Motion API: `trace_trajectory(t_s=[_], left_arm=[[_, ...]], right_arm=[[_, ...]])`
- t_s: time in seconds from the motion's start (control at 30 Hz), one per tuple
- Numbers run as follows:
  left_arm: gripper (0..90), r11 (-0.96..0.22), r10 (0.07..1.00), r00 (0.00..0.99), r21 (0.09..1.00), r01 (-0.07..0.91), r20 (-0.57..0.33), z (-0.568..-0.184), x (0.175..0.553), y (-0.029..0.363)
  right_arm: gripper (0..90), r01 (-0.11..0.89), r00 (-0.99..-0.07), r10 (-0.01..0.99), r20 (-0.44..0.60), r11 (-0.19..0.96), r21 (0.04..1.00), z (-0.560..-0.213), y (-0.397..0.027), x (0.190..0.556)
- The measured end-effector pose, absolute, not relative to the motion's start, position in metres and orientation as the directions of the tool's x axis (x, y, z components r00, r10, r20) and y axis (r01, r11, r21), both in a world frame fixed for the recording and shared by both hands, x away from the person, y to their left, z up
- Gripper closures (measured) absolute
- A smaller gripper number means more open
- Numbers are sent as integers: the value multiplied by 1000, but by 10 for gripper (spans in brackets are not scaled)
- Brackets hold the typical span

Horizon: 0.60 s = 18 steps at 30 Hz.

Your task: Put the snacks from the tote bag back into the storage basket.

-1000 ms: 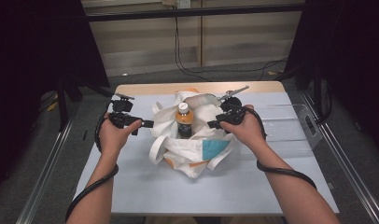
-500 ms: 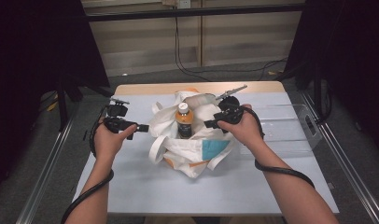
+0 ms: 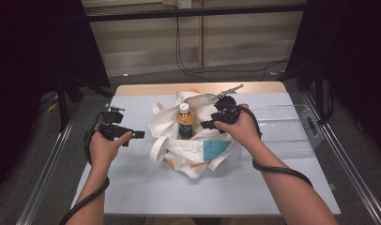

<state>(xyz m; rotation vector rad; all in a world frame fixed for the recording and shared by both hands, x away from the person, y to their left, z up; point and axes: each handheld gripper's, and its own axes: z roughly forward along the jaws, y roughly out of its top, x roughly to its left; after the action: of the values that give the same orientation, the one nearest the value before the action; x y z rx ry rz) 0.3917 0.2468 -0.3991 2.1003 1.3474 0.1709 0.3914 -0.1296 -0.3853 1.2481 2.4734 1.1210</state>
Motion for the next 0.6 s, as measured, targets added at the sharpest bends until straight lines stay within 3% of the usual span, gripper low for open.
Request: trace_trajectory(t_s=[0.6], left_arm=[[92, -273, 857, 465, 569, 776, -222, -413, 379, 258]], right_arm=[[308, 616, -661, 730, 172, 397, 680, -383, -113, 392]])
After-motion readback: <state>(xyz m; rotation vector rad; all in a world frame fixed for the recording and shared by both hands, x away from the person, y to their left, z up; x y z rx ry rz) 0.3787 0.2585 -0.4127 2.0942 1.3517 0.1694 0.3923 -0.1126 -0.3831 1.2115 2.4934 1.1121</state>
